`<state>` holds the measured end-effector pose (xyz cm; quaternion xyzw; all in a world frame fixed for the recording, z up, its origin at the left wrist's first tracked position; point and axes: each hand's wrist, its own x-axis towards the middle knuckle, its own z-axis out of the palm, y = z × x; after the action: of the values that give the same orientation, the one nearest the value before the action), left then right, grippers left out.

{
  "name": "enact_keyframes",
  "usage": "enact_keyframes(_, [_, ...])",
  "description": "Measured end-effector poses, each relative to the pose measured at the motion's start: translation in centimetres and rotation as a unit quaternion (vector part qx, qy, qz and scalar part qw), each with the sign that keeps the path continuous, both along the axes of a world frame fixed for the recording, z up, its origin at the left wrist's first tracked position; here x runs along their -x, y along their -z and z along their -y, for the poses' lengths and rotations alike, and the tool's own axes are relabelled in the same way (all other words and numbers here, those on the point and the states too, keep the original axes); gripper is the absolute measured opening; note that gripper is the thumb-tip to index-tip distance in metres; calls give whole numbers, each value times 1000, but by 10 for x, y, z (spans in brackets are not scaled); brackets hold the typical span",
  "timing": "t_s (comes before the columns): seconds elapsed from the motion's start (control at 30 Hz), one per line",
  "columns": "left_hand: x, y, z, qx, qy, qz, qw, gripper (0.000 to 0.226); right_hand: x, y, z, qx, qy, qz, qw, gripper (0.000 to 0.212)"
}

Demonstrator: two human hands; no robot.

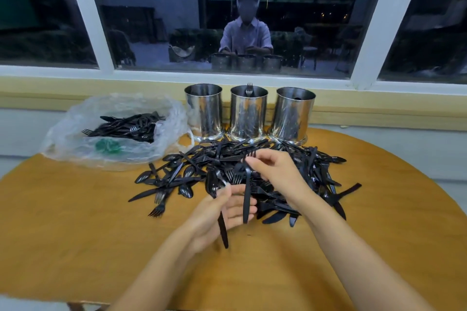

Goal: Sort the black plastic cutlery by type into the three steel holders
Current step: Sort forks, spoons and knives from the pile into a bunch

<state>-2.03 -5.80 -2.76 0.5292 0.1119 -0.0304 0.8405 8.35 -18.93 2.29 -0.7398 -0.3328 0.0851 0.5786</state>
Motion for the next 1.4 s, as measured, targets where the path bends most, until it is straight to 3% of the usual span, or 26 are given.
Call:
enact_keyframes(0.07, [1,2,-5,-18,12,19,1000,41,-9,5,0,4,7,-5,1000,30])
enact_keyframes(0.17, [-4,4,-7,-61,29,45,997,36,-9,18,-13,27,-3,-13,1000,3])
enact_keyframes(0.3, [-18,9,-15,-81,22,45,995,26,-17,31,-32,11,-5,-51,999,6])
enact_keyframes(0.43, [-41,16,-44,-32,-64,46,996,24,-57,40,-39,76,80,44,993,9])
enact_keyframes(0.53, [-59,14,-66,27,-126,57,990,20,-86,47,-54,161,109,130,972,9])
enact_keyframes(0.63, [-76,11,-80,50,-176,63,981,21,-101,51,-77,243,71,204,946,18])
enact_keyframes(0.8, [-87,18,-94,83,-206,60,973,22,-111,59,-104,392,23,288,873,29])
enact_keyframes(0.9, [-86,22,-99,96,-214,52,971,23,-113,62,-104,419,17,346,839,29])
enact_keyframes(1.0, [-84,21,-100,107,-217,40,969,25,-114,58,-96,409,40,369,834,29])
enact_keyframes(1.13, [-81,22,-98,120,-202,16,972,27,-107,43,-73,415,108,305,851,24])
enact_keyframes(1.23, [-80,24,-95,125,-203,3,971,27,-96,40,-51,407,164,204,875,16])
enact_keyframes(1.4, [-80,25,-90,115,-195,-9,974,26,-68,48,-43,139,143,-54,978,10])
